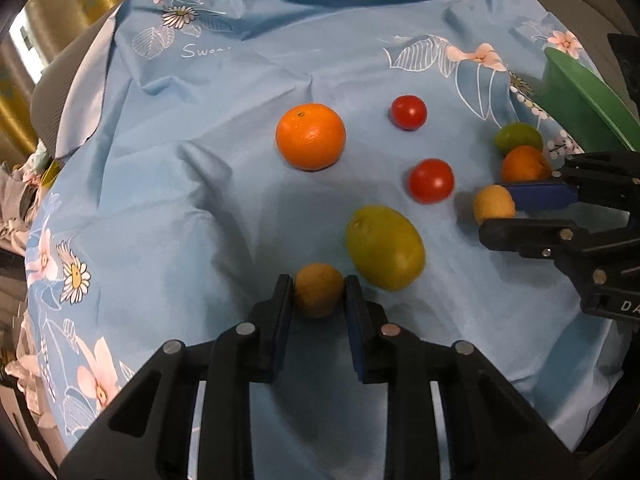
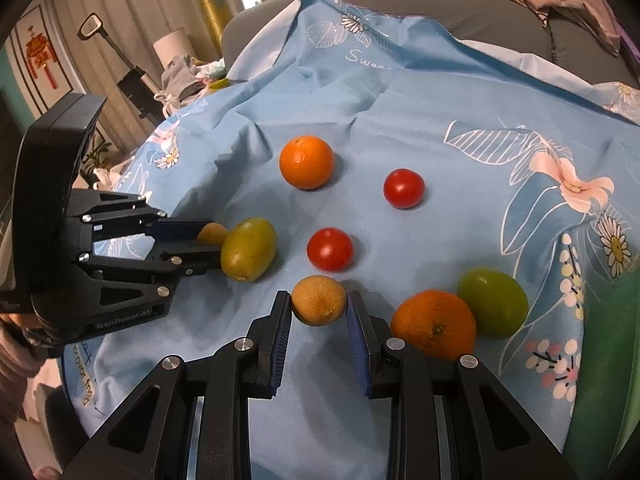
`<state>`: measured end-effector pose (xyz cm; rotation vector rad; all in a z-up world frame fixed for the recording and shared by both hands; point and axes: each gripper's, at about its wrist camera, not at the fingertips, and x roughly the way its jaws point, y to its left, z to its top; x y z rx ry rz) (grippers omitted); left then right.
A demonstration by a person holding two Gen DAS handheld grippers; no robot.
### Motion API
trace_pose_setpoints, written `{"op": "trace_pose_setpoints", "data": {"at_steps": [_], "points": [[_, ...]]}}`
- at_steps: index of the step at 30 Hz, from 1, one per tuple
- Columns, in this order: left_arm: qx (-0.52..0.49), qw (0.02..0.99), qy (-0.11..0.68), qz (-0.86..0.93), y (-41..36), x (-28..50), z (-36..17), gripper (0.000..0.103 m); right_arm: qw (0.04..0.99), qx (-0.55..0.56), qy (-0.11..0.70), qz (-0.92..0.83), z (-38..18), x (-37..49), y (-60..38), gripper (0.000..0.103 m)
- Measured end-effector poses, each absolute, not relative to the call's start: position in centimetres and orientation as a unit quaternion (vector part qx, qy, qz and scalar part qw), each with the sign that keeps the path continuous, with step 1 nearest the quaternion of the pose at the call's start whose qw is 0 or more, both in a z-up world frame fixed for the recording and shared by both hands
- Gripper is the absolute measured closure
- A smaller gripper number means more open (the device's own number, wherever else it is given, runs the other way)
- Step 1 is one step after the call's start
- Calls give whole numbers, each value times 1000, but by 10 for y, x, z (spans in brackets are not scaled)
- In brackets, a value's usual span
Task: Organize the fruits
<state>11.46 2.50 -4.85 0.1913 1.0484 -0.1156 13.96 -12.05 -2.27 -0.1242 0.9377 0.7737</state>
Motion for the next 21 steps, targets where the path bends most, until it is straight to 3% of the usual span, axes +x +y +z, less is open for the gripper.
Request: {"op": "trace_pose_setpoints", "data": {"at_steps": [21], "points": [[-33,892,449,-31,9,43,12,78,837,-41,419,349,8,95,-156,73]]}}
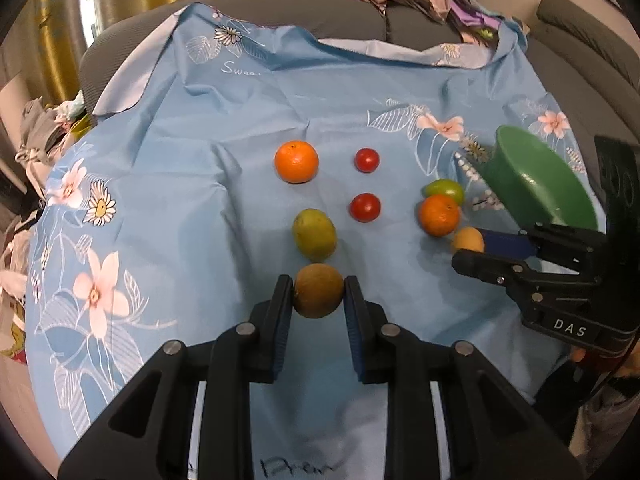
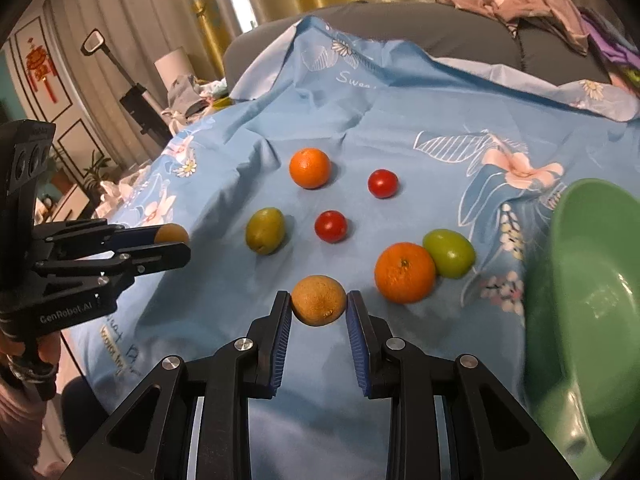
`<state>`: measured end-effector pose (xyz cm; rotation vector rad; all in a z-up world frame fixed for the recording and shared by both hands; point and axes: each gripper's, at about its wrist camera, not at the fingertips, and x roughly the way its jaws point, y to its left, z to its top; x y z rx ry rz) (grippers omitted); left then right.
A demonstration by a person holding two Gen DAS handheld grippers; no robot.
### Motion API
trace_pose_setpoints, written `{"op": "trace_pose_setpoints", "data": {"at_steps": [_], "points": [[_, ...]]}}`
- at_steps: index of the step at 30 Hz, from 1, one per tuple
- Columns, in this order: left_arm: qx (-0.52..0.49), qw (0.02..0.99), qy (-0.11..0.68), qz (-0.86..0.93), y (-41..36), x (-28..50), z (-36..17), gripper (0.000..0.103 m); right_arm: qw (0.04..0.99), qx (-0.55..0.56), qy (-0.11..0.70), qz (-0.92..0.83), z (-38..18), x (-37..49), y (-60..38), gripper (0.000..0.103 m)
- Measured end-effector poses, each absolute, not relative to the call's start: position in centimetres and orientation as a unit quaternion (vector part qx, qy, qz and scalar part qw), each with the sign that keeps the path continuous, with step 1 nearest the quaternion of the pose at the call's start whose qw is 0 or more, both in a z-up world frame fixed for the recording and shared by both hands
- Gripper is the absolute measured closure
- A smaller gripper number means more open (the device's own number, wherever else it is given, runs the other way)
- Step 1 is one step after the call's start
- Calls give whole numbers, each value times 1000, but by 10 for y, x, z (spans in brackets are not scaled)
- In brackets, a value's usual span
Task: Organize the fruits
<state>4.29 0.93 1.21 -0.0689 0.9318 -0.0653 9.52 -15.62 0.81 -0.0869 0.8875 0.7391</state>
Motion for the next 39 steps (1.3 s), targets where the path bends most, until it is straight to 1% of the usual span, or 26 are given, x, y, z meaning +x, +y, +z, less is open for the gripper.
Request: {"op": "trace_pose_setpoints", "data": {"at_steps": [17,39], "points": [[-34,908,416,-24,-5,-3,47,77,858,-41,369,356,51,51,-177,73],[-13,921,386,-39,-28,-15,73,77,877,-32,325,353,76,34,-195,73]]}}
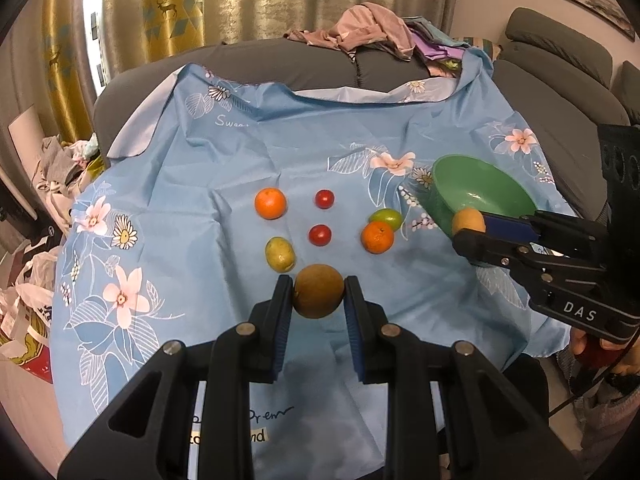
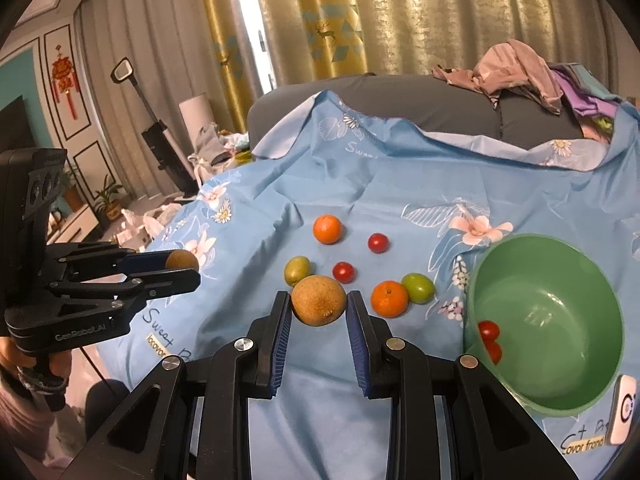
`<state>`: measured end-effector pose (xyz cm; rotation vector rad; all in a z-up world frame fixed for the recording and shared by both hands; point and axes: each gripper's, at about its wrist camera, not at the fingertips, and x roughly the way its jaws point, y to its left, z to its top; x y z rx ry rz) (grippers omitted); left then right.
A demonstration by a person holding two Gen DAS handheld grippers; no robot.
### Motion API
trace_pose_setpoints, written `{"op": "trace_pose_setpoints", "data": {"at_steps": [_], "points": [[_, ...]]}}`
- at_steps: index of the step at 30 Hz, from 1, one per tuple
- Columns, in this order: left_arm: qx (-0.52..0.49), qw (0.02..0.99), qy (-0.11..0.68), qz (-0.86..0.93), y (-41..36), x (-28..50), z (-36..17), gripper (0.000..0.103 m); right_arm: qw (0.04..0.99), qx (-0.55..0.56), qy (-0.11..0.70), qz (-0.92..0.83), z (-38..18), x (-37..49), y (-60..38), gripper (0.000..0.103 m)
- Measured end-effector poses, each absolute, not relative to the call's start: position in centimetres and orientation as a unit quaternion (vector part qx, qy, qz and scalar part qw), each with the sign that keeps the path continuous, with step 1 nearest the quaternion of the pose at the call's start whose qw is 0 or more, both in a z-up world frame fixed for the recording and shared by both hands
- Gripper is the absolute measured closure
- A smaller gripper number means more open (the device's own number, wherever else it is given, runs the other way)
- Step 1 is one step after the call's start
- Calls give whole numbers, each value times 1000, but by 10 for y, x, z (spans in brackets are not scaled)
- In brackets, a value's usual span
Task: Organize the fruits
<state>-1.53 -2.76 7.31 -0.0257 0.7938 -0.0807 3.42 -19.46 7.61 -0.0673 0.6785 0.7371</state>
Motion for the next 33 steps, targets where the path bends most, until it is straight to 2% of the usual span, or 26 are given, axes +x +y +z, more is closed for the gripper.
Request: {"op": "trace_pose_setpoints", "data": {"at_steps": [24,33], "points": [[15,921,385,-62,-55,4,81,77,889,-5,310,337,80,46,-227,73],[1,908,415,-55,-43,24,53,77,888,6,322,327,70,57,-240,73]]}}
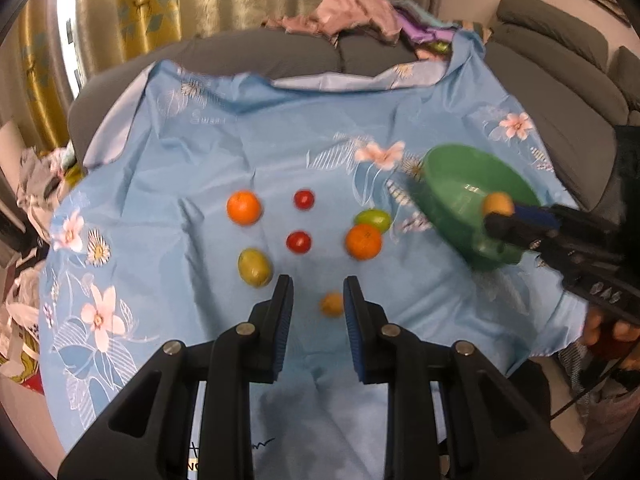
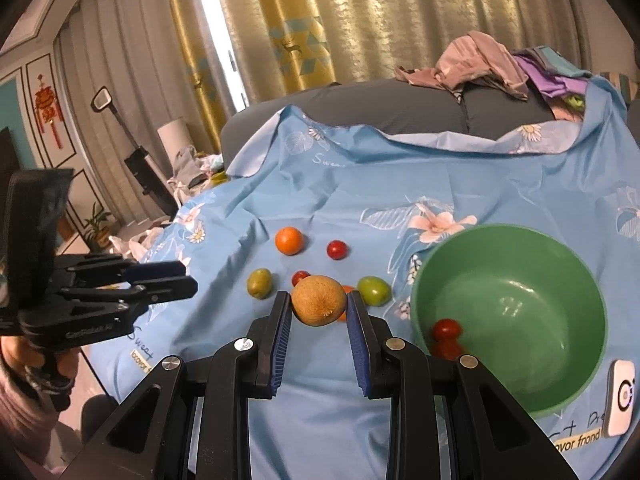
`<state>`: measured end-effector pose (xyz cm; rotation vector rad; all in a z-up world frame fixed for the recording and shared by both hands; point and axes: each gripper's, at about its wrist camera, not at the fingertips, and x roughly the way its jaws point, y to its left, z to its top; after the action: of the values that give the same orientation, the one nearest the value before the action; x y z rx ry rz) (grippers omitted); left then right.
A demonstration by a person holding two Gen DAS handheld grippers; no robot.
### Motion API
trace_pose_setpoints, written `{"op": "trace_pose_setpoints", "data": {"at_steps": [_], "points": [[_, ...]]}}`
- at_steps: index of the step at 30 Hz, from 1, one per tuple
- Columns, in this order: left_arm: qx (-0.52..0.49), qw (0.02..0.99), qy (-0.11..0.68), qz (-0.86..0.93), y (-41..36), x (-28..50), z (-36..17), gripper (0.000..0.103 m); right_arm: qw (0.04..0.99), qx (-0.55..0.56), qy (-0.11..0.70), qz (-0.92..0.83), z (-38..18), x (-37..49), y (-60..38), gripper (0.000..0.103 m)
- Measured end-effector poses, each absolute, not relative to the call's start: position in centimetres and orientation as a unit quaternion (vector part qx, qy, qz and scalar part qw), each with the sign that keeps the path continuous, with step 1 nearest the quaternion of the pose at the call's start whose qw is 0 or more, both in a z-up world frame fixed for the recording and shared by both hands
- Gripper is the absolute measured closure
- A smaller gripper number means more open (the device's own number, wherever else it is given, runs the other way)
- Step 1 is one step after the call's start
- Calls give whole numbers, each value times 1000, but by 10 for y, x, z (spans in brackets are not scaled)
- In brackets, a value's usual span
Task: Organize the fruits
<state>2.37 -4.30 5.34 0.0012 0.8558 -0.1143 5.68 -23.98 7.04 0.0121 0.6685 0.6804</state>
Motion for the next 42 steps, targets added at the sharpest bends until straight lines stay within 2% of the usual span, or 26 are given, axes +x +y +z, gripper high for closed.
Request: {"op": "trace_pose_setpoints", "data": {"at_steps": [5,10,15,20,22,24,30,42], "points": [[-19,888,454,-74,-41,39,18,77,881,12,336,332,57,64,-237,73],[-13,876,471,-101,-58,67,-11,60,873,16,354,334,41,72,-234,73],[-9,870,478,-121,-74,99,-30,59,872,18,364,327,33,79,-240,73],[18,865,487,-120,-82,123,-47,62,870,19,371,324,27,86,-241,73],[25,867,485,-117,-83,125,-49,73,869,20,372,325,26,88,-241,73],[26,868,483,-116,-81,124,-49,76,869,22,372,326,25,89,-241,73],[11,865,489,-109,-72,117,-46,77,869,29,373,324,23,93,-242,73],[32,891,431,-142,-106,99,19,76,881,44,352,314,33,89,-260,73]]}}
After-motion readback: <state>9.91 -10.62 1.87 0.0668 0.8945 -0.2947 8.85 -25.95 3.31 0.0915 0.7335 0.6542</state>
